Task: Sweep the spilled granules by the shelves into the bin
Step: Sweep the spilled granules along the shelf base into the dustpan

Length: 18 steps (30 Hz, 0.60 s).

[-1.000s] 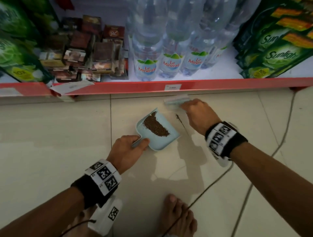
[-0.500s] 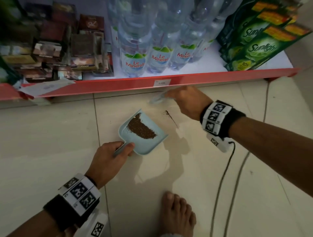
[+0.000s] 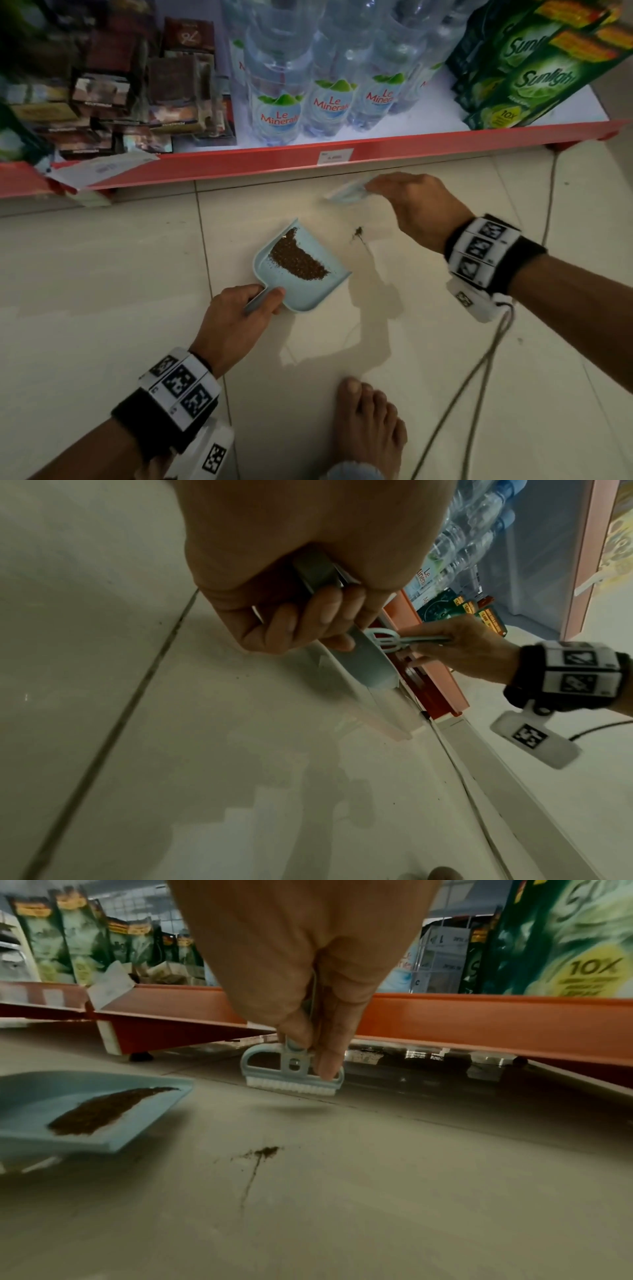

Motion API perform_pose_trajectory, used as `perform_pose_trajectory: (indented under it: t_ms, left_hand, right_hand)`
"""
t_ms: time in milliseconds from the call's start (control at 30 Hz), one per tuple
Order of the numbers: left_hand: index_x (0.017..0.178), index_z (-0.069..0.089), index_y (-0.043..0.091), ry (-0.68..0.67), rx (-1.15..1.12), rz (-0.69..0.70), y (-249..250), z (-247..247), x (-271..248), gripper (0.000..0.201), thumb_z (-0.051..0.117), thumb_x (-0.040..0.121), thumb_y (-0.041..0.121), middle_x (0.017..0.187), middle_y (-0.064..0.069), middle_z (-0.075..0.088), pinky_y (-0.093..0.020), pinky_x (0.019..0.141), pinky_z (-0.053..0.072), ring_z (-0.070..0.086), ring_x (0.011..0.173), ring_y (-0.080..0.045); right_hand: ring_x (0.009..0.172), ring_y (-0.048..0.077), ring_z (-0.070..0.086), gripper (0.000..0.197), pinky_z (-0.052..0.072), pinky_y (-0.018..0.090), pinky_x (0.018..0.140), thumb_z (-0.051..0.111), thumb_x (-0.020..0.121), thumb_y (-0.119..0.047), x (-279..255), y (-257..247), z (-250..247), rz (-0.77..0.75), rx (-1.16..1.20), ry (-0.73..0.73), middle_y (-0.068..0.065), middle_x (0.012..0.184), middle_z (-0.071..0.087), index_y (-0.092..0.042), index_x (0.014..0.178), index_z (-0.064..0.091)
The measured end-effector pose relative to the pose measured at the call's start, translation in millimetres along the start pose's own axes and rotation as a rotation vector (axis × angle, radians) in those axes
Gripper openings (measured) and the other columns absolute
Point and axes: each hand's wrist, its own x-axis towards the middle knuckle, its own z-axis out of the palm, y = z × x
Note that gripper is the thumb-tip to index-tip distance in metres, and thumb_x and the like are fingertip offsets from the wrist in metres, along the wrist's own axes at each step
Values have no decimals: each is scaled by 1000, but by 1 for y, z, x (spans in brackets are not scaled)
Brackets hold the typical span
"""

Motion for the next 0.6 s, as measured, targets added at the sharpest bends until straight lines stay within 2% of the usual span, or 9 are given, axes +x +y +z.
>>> perform_pose_trajectory:
  t_ms: [133,233,300,400,467,533,600]
  left_hand:
    - [68,67,24,8,12,4,1,0,-1,31,62,90,44,42,10,51,-26,54,40,45,42,-3]
    - [67,67,25,25,2,5,2,-2,-3,30,63,90,43,42,11,52,-26,54,40,45,42,-3]
    - [66,67,23,31,-8,7,2,-4,-4,31,63,90,42,42,10,52,-27,53,40,45,42,-3]
    - [66,67,21,40,-11,5,0,-6,-5,32,63,90,42,43,9,51,-27,53,40,45,43,-5]
    - [66,67,22,35,-12,4,0,-6,-6,32,63,90,43,43,9,50,-27,52,39,44,43,-4]
    - [67,67,22,26,-6,6,-1,-4,-7,31,63,90,43,43,10,50,-26,52,39,44,42,-3]
    - [66,67,24,18,7,3,0,-3,-7,31,63,90,44,42,12,52,-27,53,40,44,42,-1]
  right_hand:
    - [111,36,63,67,51,43,94,44,78,12,20,-6,11,85,-75,-89,6,142,55,-15,138,55]
    - [115,36,61,58,50,46,97,44,87,6,7,-5,16,62,-115,-237,7,143,53,-16,140,53]
    - [111,37,63,49,53,46,93,47,89,4,-14,-3,16,-10,-123,-259,11,137,57,-11,134,58]
    - [103,35,65,42,58,46,83,56,89,5,-47,-1,11,-95,-118,-198,10,126,64,-12,127,64]
    - [100,32,66,42,58,45,76,56,90,3,-60,-2,8,-78,-98,-148,7,124,66,-15,127,62]
    - [96,32,65,42,57,43,66,53,92,0,-60,-2,3,15,-124,-68,5,120,67,-19,129,60]
    - [94,31,63,41,52,37,60,51,92,-2,-50,1,-1,171,-225,-4,3,112,69,-22,127,60]
